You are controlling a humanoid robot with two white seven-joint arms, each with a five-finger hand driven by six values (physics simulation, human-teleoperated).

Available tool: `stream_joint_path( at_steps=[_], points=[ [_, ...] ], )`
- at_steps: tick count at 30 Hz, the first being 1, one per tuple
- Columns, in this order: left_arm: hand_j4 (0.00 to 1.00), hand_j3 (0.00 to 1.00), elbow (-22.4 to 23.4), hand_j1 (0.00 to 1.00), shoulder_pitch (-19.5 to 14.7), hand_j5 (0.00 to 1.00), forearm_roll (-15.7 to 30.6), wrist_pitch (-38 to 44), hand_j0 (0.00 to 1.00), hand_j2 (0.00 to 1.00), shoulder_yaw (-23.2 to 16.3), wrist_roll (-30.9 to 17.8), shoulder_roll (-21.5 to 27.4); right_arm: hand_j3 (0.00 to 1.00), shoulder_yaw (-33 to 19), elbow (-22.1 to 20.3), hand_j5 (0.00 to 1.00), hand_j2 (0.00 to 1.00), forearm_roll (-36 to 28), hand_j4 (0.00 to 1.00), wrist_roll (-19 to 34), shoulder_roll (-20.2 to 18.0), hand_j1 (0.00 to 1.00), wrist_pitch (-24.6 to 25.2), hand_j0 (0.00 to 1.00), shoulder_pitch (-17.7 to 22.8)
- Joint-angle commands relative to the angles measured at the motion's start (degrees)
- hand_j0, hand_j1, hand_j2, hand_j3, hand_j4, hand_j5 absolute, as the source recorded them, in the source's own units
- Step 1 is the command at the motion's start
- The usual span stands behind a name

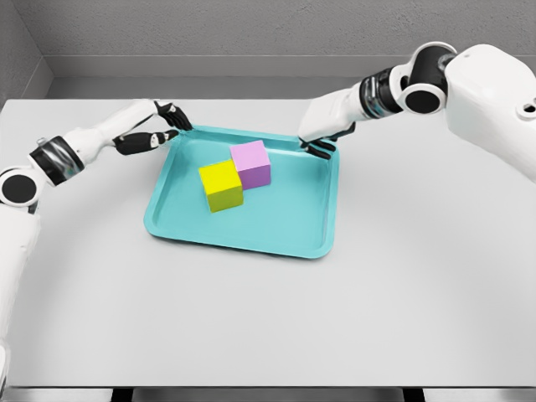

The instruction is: Push two cubes

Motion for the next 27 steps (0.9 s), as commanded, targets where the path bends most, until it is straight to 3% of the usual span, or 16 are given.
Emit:
stream_joint_path(
  at_steps=[1, 2, 4, 9, 11, 13, 17, 22, 27],
  points=[
    [0.48, 0.48, -3.8, 0.48, 0.17, 0.48, 5.15, 0.17, 0.48, 0.48, 0.12, 0.03, 3.22, 0.15, -0.19, 0.37, 0.15, 0.15, -0.41, 0.15, 0.0, -1.43, 0.15, 0.1, 0.15, 0.0],
    [0.48, 0.48, -6.26, 0.48, 2.46, 0.48, 6.29, 0.17, 0.48, 0.48, 0.12, 0.03, 3.66, 0.15, -0.19, 0.37, 0.15, 0.15, -0.67, 0.15, 0.0, -1.87, 0.15, 0.1, 0.15, 0.0],
    [0.48, 0.48, -16.72, 0.48, 8.87, 0.48, 13.85, 0.17, 0.48, 0.48, 0.21, 0.03, 9.02, 0.15, -0.1, 0.37, 0.15, 0.15, -1.02, 0.15, 0.0, -2.49, 0.15, 0.1, 0.15, 0.0],
    [0.48, 0.48, -21.73, 0.48, 13.18, 0.48, 20.09, 0.17, 0.48, 0.48, 0.65, 0.03, 14.3, 0.17, -0.01, 0.46, 0.17, 0.17, -1.02, 0.17, 0.0, -3.89, 0.17, 0.1, 0.17, 0.18],
    [0.48, 0.48, -27.79, 0.48, 18.19, 0.48, 20.27, 0.17, 0.48, 0.48, 0.73, 0.03, 14.39, 0.17, 0.07, 0.37, 0.17, 0.17, -0.93, 0.17, 0.0, -4.51, 0.17, 0.1, 0.17, 0.35],
    [0.48, 0.48, -29.73, 0.48, 21.35, 0.48, 19.39, 0.17, 0.48, 0.48, 0.03, 0.03, 13.95, 0.16, 0.16, 0.46, 0.16, 0.16, -0.93, 0.16, 0.0, -4.51, 0.16, 0.1, 0.16, 0.35],
    [0.45, 0.45, -32.9, 0.45, 21.8, 0.45, 19.39, 0.17, 0.45, 0.45, -3.31, 0.03, 12.46, 0.16, 0.34, 0.37, 0.16, 0.16, -0.93, 0.16, 0.0, -5.03, 0.16, 0.1, 0.16, 0.35],
    [0.46, 0.46, -32.98, 0.46, 21.71, 0.46, 18.78, 0.17, 0.46, 0.46, -8.05, 0.03, 6.83, 0.17, 0.78, 0.02, 0.17, 0.17, -1.02, 0.17, 0.0, -5.03, 0.17, 0.1, 0.17, 0.26],
    [0.46, 0.46, -32.46, 0.46, 21.71, 0.46, 12.62, 0.17, 0.46, 0.46, -10.52, 0.03, 1.29, 0.17, 1.3, -0.24, 0.17, 0.17, -1.02, 0.17, 0.0, -4.77, 0.17, 0.1, 0.17, 0.18]
  ],
)
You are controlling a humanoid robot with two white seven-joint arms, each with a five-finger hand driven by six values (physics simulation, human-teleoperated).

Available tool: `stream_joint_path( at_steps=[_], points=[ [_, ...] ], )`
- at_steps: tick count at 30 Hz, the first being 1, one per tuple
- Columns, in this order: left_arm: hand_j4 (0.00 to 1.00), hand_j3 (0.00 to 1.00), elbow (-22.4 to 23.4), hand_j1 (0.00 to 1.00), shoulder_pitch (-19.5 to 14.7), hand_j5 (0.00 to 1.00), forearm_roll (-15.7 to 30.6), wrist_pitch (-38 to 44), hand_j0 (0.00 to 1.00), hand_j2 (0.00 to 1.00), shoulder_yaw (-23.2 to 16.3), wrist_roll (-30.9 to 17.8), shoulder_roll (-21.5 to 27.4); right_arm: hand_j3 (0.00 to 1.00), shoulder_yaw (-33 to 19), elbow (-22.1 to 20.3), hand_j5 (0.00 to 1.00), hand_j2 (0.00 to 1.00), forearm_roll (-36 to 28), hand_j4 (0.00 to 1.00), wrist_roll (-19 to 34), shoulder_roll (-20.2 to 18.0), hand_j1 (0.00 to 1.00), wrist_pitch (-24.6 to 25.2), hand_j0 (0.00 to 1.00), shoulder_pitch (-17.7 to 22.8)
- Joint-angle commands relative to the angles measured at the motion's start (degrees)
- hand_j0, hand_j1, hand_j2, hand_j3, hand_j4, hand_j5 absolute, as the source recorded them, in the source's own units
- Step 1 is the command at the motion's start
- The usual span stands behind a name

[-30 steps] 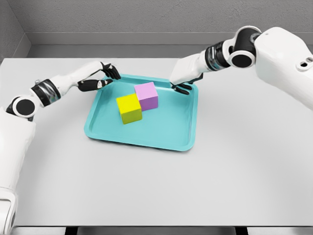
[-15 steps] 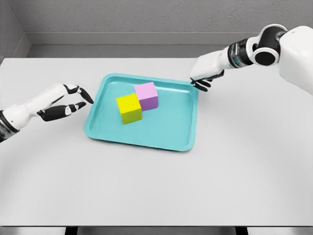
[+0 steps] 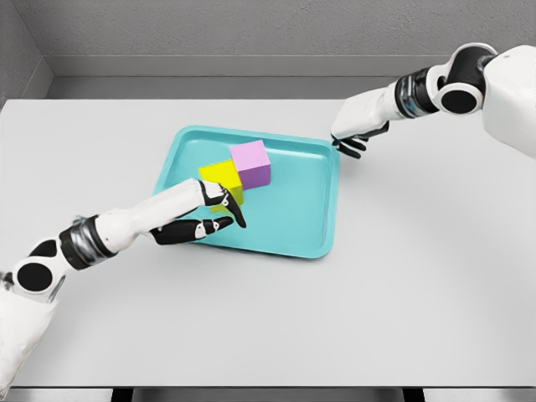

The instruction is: Push two cubes

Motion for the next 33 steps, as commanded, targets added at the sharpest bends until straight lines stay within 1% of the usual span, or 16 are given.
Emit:
stream_joint_path(
  at_steps=[1, 4, 6, 7, 11, 13, 14, 17, 18, 19, 21, 23, 24, 25, 26, 33],
  points=[
    [0.46, 0.46, 0.17, 0.46, 0.0, 0.46, -1.69, 0.14, 0.46, 0.46, -1.26, 0.02, -2.88, 0.17, 0.24, -0.07, 0.17, 0.17, -0.14, 0.17, -0.01, 0.26, 0.17, 0.11, 0.17, 0.0],
    [0.46, 0.46, 0.52, 0.46, 0.0, 0.46, -2.04, 0.14, 0.46, 0.46, -1.52, 0.02, -4.55, 0.17, 0.24, -0.07, 0.17, 0.17, -0.14, 0.17, -0.01, 0.43, 0.17, 0.11, 0.17, 0.0],
    [0.46, 0.46, 2.45, 0.46, -0.44, 0.46, -4.33, 0.14, 0.46, 0.46, -1.7, 0.02, -7.01, 0.17, 0.76, -0.07, 0.17, 0.17, -0.14, 0.17, -0.01, 0.52, 0.17, 0.11, 0.17, 0.0],
    [0.46, 0.46, 3.68, 0.46, -1.58, 0.46, -4.77, 0.14, 0.46, 0.46, -1.96, 0.02, -8.06, 0.17, 0.76, -0.16, 0.17, 0.17, -0.14, 0.17, -0.01, 0.52, 0.17, 0.11, 0.17, 0.0],
    [0.46, 0.46, 7.37, 0.46, -3.25, 0.46, -4.68, 0.14, 0.46, 0.46, -4.43, 0.02, -11.32, 0.16, 0.85, -0.6, 0.16, 0.16, -0.14, 0.16, -0.01, 0.52, 0.16, 0.11, 0.16, -0.09],
    [0.46, 0.46, 7.81, 0.46, -4.04, 0.46, -4.68, 0.14, 0.46, 0.46, -5.3, 0.02, -12.19, 0.15, 1.38, -2.18, 0.15, 0.15, -0.14, 0.15, -0.01, 0.43, 0.15, 0.11, 0.15, -0.09],
    [0.46, 0.46, 7.9, 0.46, -4.13, 0.46, -4.42, 0.14, 0.46, 0.46, -5.39, 0.02, -12.55, 0.14, 1.73, -2.18, 0.14, 0.14, -0.22, 0.14, -0.01, 0.52, 0.14, 0.11, 0.14, -0.18],
    [0.46, 0.46, 7.9, 0.46, -4.13, 0.46, -4.06, 0.14, 0.46, 0.46, -5.48, 0.02, -13.51, 0.13, 2.08, -2.18, 0.13, 0.13, -0.22, 0.13, -0.01, 0.52, 0.13, 0.11, 0.13, -0.18],
    [0.46, 0.46, 7.99, 0.46, -4.13, 0.46, -3.89, 0.14, 0.46, 0.46, -6.27, 0.02, -13.95, 0.13, 2.08, -2.18, 0.13, 0.13, -0.22, 0.13, -0.01, 0.52, 0.13, 0.11, 0.13, -0.18],
    [0.46, 0.46, 7.99, 0.46, -4.13, 0.46, -3.19, 0.14, 0.46, 0.46, -6.45, 0.02, -14.13, 0.13, 2.08, -2.18, 0.13, 0.13, -0.22, 0.13, -0.01, 0.52, 0.13, 0.11, 0.13, -0.18],
    [0.43, 0.43, 7.9, 0.43, -4.39, 0.43, 1.73, 0.14, 0.43, 0.43, -6.62, 0.02, -14.13, 0.14, 2.08, -2.18, 0.14, 0.14, -0.22, 0.14, -0.01, 0.52, 0.14, 0.11, 0.14, -0.18],
    [0.43, 0.43, 7.82, 0.43, -4.83, 0.43, 3.76, 0.14, 0.43, 0.43, -6.71, 0.02, -14.31, 0.14, 2.08, -2.18, 0.14, 0.14, -0.31, 0.14, -0.01, 0.52, 0.14, 0.11, 0.14, -0.18],
    [0.43, 0.43, 8.08, 0.43, -5.8, 0.43, 5.51, 0.14, 0.43, 0.43, -8.38, 0.02, -14.22, 0.14, 2.08, -2.18, 0.14, 0.14, -0.31, 0.14, -0.01, 0.52, 0.14, 0.11, 0.14, -0.26],
    [0.43, 0.43, 8.69, 0.43, -6.33, 0.43, 7.8, 0.14, 0.43, 0.43, -9.17, 0.02, -13.78, 0.14, 2.08, -2.27, 0.14, 0.14, -0.31, 0.14, -0.01, 0.52, 0.14, 0.11, 0.14, -0.18],
    [0.43, 0.43, 9.22, 0.43, -6.5, 0.43, 7.89, 0.14, 0.43, 0.43, -9.17, 0.02, -13.78, 0.14, 2.08, -2.36, 0.14, 0.14, -0.31, 0.14, -0.01, 0.52, 0.14, 0.11, 0.14, -0.26],
    [0.45, 0.45, 18.62, 0.45, -8.79, 0.45, 7.1, 0.14, 0.45, 0.45, -9.87, 0.02, -14.57, 0.15, 1.73, -1.92, 0.15, 0.15, -0.75, 0.15, -0.01, 0.43, 0.15, 0.11, 0.15, -0.26]
  ],
)
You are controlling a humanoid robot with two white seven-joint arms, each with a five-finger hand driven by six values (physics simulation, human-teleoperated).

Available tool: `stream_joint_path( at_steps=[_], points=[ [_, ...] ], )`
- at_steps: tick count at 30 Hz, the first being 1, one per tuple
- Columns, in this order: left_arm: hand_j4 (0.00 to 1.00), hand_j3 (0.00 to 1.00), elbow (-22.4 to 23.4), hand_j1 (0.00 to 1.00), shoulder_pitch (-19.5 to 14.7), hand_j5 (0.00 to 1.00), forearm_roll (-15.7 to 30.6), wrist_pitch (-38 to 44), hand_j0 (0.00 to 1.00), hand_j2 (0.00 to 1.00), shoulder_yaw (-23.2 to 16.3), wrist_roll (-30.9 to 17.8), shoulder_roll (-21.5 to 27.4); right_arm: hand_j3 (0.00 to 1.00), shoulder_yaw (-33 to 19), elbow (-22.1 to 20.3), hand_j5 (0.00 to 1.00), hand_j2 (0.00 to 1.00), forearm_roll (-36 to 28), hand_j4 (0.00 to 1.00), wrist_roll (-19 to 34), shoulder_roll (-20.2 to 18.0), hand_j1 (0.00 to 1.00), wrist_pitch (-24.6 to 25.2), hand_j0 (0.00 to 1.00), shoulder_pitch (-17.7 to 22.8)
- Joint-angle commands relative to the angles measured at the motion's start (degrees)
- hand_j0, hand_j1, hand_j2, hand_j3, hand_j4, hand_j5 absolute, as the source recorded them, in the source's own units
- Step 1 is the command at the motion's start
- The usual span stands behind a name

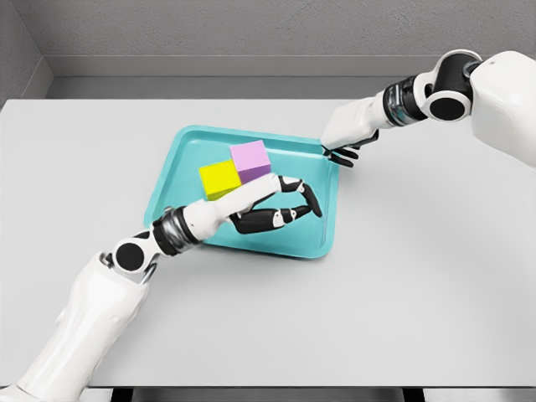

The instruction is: Push two cubes

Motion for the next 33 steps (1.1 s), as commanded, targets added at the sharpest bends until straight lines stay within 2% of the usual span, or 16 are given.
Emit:
stream_joint_path(
  at_steps=[1, 5, 8, 11, 13, 17, 21, 23, 26, 28, 33],
  points=[
    [0.45, 0.45, 2.9, 0.45, 0.0, 0.45, 0.53, 0.09, 0.45, 0.45, -0.15, 0.01, -0.24, 0.15, -0.37, 0.4, 0.15, 0.15, -0.22, 0.15, 0.0, -0.14, 0.15, 0.1, 0.15, 0.0],
    [0.45, 0.45, 2.11, 0.45, 0.7, 0.45, 1.41, 0.09, 0.45, 0.45, 0.03, 0.01, 0.11, 0.15, -0.54, 0.48, 0.15, 0.15, -0.22, 0.15, 0.0, -0.67, 0.15, 0.1, 0.15, -0.26],
    [0.45, 0.45, -1.67, 0.45, 1.14, 0.45, 3.25, 0.09, 0.45, 0.45, 0.03, 0.01, 1.25, 0.14, -0.46, 0.48, 0.14, 0.14, -0.22, 0.14, 0.0, -0.67, 0.14, 0.1, 0.14, -0.53],
    [0.45, 0.45, -2.47, 0.45, 1.93, 0.45, 3.87, 0.09, 0.45, 0.45, 0.12, 0.01, 3.1, 0.14, -0.46, 0.48, 0.14, 0.14, -0.22, 0.14, 0.0, -0.67, 0.14, 0.1, 0.14, -0.53],
    [0.45, 0.45, -1.94, 0.45, 1.93, 0.45, 3.96, 0.09, 0.45, 0.45, 0.47, 0.01, 3.8, 0.14, -0.46, 0.4, 0.14, 0.14, -0.22, 0.14, 0.0, -0.67, 0.14, 0.1, 0.14, -0.62],
    [0.45, 0.45, 2.19, 0.45, 0.97, 0.45, 3.87, 0.09, 0.45, 0.45, 0.47, 0.01, 3.8, 0.14, -0.37, 0.31, 0.14, 0.14, -0.22, 0.14, 0.0, -0.41, 0.14, 0.1, 0.14, -0.62],
    [0.45, 0.45, 2.46, 0.45, 0.79, 0.45, 3.87, 0.09, 0.45, 0.45, 0.47, 0.01, 3.45, 0.14, -0.1, -0.13, 0.14, 0.14, -0.3, 0.14, 0.0, -0.41, 0.14, 0.1, 0.14, -0.7],
    [0.45, 0.45, 4.57, 0.45, -0.09, 0.45, 3.96, 0.09, 0.45, 0.45, 0.12, 0.01, 3.1, 0.14, 0.07, -0.13, 0.14, 0.14, -1.89, 0.14, 0.0, -0.23, 0.14, 0.1, 0.14, -0.7],
    [0.45, 0.45, 4.74, 0.45, -0.44, 0.45, 3.96, 0.09, 0.45, 0.45, -0.06, 0.01, 2.83, 0.14, 0.07, -0.04, 0.14, 0.14, -2.15, 0.14, 0.0, -0.14, 0.14, 0.1, 0.14, -0.79],
    [0.45, 0.45, 6.85, 0.45, -0.7, 0.45, 3.87, 0.09, 0.45, 0.45, -0.15, 0.01, 2.48, 0.14, 0.07, -0.13, 0.14, 0.14, -2.24, 0.14, 0.0, -0.06, 0.14, 0.1, 0.14, -0.79],
    [0.45, 0.45, 8.52, 0.45, -0.79, 0.45, 3.34, 0.09, 0.45, 0.45, -0.24, 0.01, 1.16, 0.14, 0.07, -0.22, 0.14, 0.14, -2.59, 0.14, 0.0, 0.03, 0.14, 0.1, 0.14, -0.79]
  ],
)
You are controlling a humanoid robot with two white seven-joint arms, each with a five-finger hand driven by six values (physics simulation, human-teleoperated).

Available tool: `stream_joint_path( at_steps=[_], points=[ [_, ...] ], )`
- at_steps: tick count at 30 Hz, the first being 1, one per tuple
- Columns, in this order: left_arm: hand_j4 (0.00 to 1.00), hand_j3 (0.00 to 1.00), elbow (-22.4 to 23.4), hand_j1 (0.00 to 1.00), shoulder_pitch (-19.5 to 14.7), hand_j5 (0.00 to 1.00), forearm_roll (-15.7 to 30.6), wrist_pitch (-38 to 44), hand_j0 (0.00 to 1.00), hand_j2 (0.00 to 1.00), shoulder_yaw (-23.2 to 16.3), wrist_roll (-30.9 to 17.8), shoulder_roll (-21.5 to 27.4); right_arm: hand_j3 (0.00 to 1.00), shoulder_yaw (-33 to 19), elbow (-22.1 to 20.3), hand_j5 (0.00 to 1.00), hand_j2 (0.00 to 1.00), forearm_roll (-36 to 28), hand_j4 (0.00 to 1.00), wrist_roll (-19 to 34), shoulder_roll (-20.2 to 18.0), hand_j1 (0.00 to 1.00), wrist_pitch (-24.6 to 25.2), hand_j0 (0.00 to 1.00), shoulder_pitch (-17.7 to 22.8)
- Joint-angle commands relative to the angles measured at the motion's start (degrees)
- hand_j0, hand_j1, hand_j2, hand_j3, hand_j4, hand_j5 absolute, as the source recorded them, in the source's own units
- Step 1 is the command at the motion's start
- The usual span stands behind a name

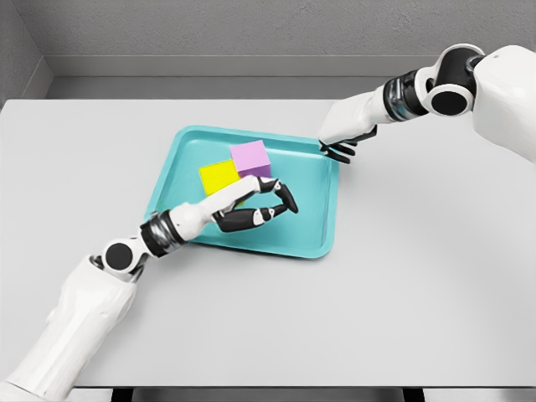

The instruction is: Push two cubes

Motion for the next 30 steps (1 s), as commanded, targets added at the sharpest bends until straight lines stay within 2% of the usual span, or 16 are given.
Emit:
stream_joint_path(
  at_steps=[1, 9, 10, 17, 30],
  points=[
    [0.45, 0.45, 1.1, 0.45, 0.09, 0.45, 0.25, 0.08, 0.45, 0.45, -0.04, 0.01, -0.68, 0.14, -0.07, -0.02, 0.14, 0.14, -0.25, 0.14, -0.01, 0.02, 0.14, 0.11, 0.14, 0.0],
    [0.45, 0.45, 3.83, 0.45, -1.14, 0.45, 0.34, 0.08, 0.45, 0.45, -0.22, 0.01, -2.62, 0.15, -0.15, -0.11, 0.15, 0.15, -0.34, 0.15, -0.01, 0.11, 0.15, 0.11, 0.15, 0.0],
    [0.45, 0.45, 3.83, 0.45, -1.14, 0.45, 0.95, 0.08, 0.45, 0.45, -1.36, 0.01, -2.7, 0.15, -0.07, -0.11, 0.15, 0.15, -0.34, 0.15, -0.01, 0.11, 0.15, 0.11, 0.15, 0.0],
    [0.45, 0.45, 6.28, 0.45, -2.11, 0.45, 3.76, 0.08, 0.45, 0.45, -1.71, 0.01, -3.58, 0.15, -0.16, -0.54, 0.15, 0.15, -0.34, 0.15, -0.01, 0.11, 0.15, 0.11, 0.15, 0.0],
    [0.46, 0.46, 9.62, 0.46, -3.17, 0.46, 3.85, 0.08, 0.46, 0.46, -1.71, 0.01, -4.29, 0.15, -0.07, -1.42, 0.15, 0.15, -0.34, 0.15, -0.01, 0.11, 0.15, 0.11, 0.15, 0.0]
  ],
)
